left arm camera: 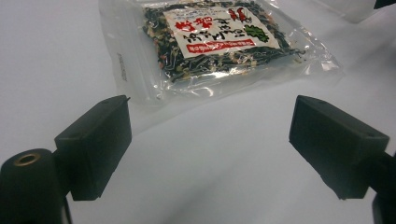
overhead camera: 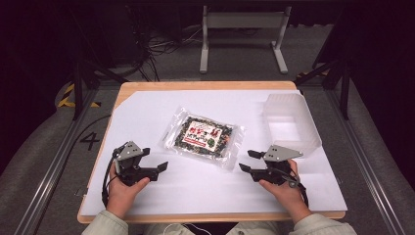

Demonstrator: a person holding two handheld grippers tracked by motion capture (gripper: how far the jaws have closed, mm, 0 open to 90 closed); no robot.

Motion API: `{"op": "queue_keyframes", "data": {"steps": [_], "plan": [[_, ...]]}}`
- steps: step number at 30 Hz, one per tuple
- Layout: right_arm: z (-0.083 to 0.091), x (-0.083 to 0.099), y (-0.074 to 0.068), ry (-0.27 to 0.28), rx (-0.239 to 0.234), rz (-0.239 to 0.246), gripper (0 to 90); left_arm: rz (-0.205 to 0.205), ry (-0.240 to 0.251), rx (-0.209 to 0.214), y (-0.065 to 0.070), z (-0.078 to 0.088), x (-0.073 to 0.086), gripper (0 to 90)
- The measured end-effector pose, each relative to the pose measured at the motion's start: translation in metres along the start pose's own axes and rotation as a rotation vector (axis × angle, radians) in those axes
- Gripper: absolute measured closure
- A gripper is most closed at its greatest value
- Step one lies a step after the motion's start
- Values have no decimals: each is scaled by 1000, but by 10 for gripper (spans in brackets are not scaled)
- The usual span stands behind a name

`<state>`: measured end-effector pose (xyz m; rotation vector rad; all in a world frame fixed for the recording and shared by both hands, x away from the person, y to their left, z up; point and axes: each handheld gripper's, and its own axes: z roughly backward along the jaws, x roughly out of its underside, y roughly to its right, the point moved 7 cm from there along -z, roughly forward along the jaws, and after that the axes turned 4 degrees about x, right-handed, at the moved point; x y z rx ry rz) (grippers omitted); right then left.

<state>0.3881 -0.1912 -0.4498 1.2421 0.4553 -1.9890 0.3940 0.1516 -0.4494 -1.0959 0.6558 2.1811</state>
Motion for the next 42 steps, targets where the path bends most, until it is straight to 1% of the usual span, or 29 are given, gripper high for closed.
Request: {"op": "queue_keyframes", "data": {"steps": [4, 5, 7, 10, 11, 12, 15, 18, 19, 20, 22, 23, 24, 27, 28, 29, 30, 31, 32, 36, 38, 40, 41, 42], "plan": [[1, 0, -1, 4, -4, 4, 413, 5, 11, -2, -1, 3, -8, 138], [1, 0, -1, 1, -2, 8, 411, 15, 14, 1, -1, 4, -10, 138], [1, 0, -1, 1, -3, 7, 409, 9, 18, -2, -3, 5, -12, 138], [0, 2, -1, 2, -12, -5, 404, 35, 38, -11, -11, 6, -23, 133], [0, 3, 0, -1, -14, -9, 404, 35, 38, -11, -11, 6, -23, 132], [-1, 3, 0, -3, -15, -13, 402, 62, 59, -6, -16, 5, -28, 132], [-4, 4, -2, -5, -22, -11, 397, 70, 65, -10, -24, 3, -35, 129], [-5, 4, -4, -11, -27, -1, 392, 69, 64, -14, -27, 0, -38, 124], [-5, 5, -4, -13, -27, 1, 388, 77, 61, -8, -29, -3, -41, 119], [-5, 5, -4, -15, -24, 3, 388, 74, 48, -6, -30, -6, -42, 115], [-5, 6, -5, -18, -27, -3, 387, 83, 18, -10, -31, -11, -42, 101], [-5, 7, -5, -22, -27, -7, 388, 86, 9, -17, -32, -13, -42, 100], [-5, 8, -5, -22, -29, -10, 388, 94, 3, -11, -33, -16, -43, 100], [-4, 9, -5, -24, -26, -11, 387, 104, 4, -16, -36, -20, -45, 105], [-4, 9, -6, -24, -24, -11, 385, 115, 17, -24, -39, -24, -49, 109], [-3, 9, -6, -26, -21, -8, 385, 106, 26, -36, -42, -26, -51, 114], [-3, 10, -6, -26, -20, -7, 384, 113, 37, -41, -43, -28, -52, 120], [-3, 10, -6, -26, -20, -7, 384, 113, 37, -41, -43, -28, -52, 122], [-3, 10, -6, -28, -20, -3, 382, 122, 44, -41, -44, -31, -53, 122], [-3, 9, -6, -24, -17, 3, 378, 122, 49, -41, -47, -36, -56, 133], [-4, 8, -6, -21, -20, 5, 375, 116, 52, -42, -48, -42, -57, 139], [-5, 8, -6, -22, -20, 14, 373, 88, 44, -63, -50, -46, -56, 147], [-5, 8, -7, -24, -22, 18, 372, 78, 59, -80, -49, -48, -56, 159], [-5, 9, -7, -26, -23, 23, 372, 53, 79, -95, -49, -49, -56, 176]]}}
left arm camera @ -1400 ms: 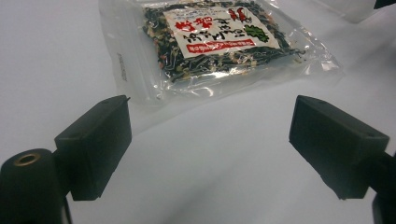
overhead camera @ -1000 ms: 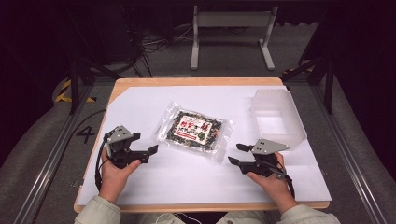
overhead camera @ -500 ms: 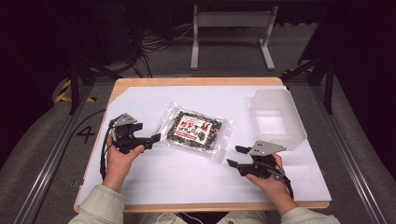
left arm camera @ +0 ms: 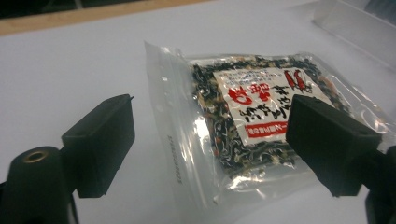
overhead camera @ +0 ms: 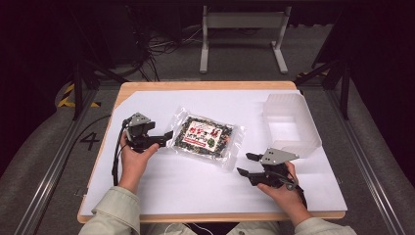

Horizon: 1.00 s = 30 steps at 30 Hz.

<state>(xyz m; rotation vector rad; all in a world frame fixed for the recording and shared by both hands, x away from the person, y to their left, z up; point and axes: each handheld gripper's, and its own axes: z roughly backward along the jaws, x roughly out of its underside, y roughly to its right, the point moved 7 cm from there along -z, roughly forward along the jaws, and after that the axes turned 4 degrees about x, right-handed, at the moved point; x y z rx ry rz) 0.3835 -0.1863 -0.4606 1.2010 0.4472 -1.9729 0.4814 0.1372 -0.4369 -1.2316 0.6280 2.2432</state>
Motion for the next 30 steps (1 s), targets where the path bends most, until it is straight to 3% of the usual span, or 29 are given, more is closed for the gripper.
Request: {"op": "queue_keyframes", "data": {"steps": [5, 7, 8, 10, 13, 17, 24, 30], "plan": [[3, 0, 0, 3, 4, 7, 369, -60, -16, 10, 4, -9, 7, 241], [4, 0, 1, 3, 7, 6, 367, -37, -19, 41, 1, -14, 11, 272], [4, 1, 0, 3, 7, 6, 366, -6, -24, 58, -1, -16, 14, 266], [3, 1, 0, -1, 3, 7, 363, 21, -46, 59, -5, -19, 19, 270], [2, 3, -1, -14, -3, 16, 364, 17, -64, 29, -8, -19, 23, 296], [1, 2, -2, -13, -8, 26, 363, 13, -91, 39, -8, -22, 28, 312], [1, 3, -3, -14, -13, 34, 361, 79, -155, 74, -10, -29, 38, 292], [0, 3, -4, -16, -14, 42, 359, 110, -200, 71, -14, -32, 45, 286]]}}
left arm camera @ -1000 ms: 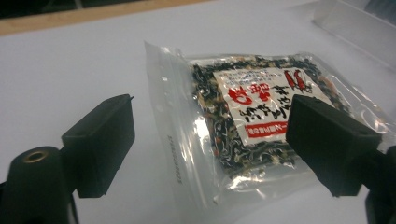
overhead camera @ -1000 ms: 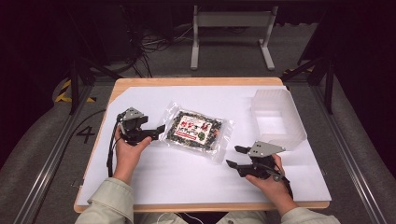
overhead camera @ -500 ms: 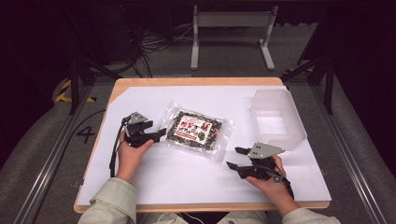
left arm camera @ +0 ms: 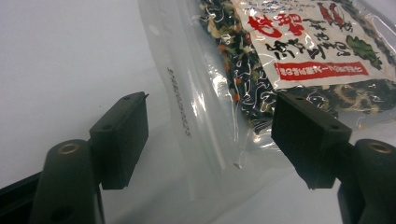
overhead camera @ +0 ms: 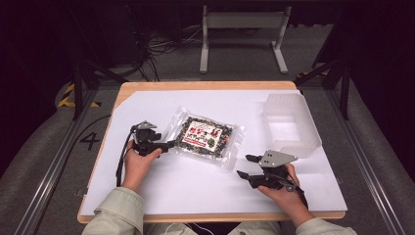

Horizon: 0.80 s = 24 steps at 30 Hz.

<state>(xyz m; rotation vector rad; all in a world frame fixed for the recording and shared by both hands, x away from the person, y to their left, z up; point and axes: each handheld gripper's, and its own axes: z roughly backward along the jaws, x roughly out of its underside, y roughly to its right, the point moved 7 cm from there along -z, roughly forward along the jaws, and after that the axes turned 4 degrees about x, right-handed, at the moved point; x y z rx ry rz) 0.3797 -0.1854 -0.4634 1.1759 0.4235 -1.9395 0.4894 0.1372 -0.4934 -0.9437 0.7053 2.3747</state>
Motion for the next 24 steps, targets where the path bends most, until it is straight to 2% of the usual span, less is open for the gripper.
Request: {"op": "queue_keyframes", "data": {"steps": [5, 9, 12, 18, 24], "plan": [[-1, 0, 0, -3, 2, 8, 356, 23, -16, 30, 1, -2, 2, 306], [-1, 0, -1, -4, 1, 15, 349, 10, -31, 20, 2, -4, 3, 345], [-1, 0, -1, -5, 1, 14, 348, 8, -31, 43, 3, -4, 4, 387], [-1, 0, -1, -5, 3, 21, 346, -13, -42, 37, 8, -6, 5, 472], [-1, 0, -2, -2, 3, 29, 344, 1, -54, 43, 10, -4, 7, 553]]}}
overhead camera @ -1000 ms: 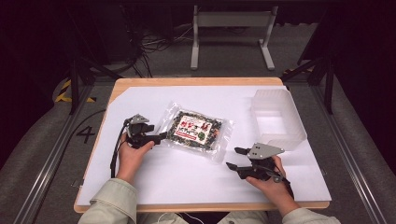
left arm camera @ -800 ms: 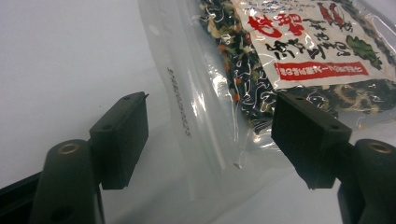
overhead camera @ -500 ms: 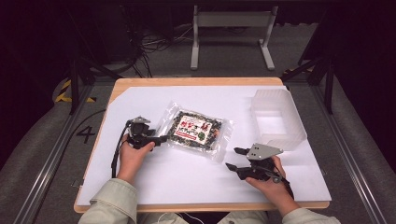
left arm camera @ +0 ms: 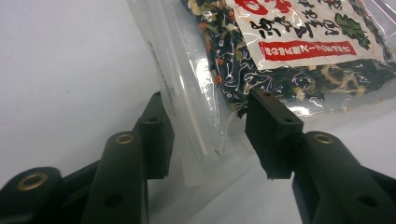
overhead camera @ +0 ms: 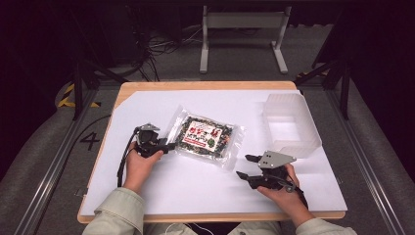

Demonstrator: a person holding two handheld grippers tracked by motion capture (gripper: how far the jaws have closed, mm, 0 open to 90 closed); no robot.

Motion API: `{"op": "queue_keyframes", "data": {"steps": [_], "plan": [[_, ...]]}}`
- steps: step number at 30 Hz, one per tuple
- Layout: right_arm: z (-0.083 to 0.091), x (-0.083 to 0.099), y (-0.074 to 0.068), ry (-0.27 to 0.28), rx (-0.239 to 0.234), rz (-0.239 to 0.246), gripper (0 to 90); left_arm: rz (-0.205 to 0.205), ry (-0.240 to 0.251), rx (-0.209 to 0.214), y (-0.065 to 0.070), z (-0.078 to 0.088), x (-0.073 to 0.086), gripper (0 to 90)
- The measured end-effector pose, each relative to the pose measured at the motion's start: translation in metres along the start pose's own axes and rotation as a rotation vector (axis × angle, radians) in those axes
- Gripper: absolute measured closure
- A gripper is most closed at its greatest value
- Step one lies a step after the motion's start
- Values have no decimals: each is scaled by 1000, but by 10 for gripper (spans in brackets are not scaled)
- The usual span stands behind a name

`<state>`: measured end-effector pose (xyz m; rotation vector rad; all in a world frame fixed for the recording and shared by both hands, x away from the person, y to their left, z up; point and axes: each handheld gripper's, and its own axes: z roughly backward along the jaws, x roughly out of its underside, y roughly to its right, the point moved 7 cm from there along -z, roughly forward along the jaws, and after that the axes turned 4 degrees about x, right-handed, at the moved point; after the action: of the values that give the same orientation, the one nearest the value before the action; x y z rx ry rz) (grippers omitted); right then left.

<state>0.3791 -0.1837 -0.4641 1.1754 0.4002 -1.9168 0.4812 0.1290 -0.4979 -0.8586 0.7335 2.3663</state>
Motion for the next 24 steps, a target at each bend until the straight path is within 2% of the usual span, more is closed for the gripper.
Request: {"op": "queue_keyframes", "data": {"steps": [4, 5, 6, 8, 12, 16, 18, 19, 20, 22, 24], "plan": [[0, 0, 0, 0, 1, 4, 342, 7, -1, 2, 1, 0, 1, 614], [0, 0, -1, -1, 1, 5, 342, 8, -9, 15, 2, 1, 1, 638], [-1, 0, -1, -1, 1, 6, 342, 19, -16, 26, 4, 0, 2, 703], [-1, -1, -1, -2, 0, 9, 341, 8, -20, 6, 6, 0, 3, 717], [-1, -1, -1, -1, 1, 12, 339, 19, -23, 6, 6, 0, 3, 731], [-1, -1, -2, -3, 0, 15, 338, 82, -2, 33, 4, 2, 4, 780], [-1, -1, -2, -2, 1, 20, 337, 132, 30, 61, 3, 5, 4, 830], [0, -1, -2, -1, 3, 22, 337, 141, 45, 66, 2, 7, 4, 853], [1, -1, -1, 0, 6, 24, 336, 137, 49, 59, 2, 8, 3, 886], [2, 0, 0, 1, 8, 20, 336, 118, 55, 30, 4, 10, 2, 888], [3, 0, 2, 3, 11, 17, 336, 102, 74, 19, 5, 13, -1, 890]]}}
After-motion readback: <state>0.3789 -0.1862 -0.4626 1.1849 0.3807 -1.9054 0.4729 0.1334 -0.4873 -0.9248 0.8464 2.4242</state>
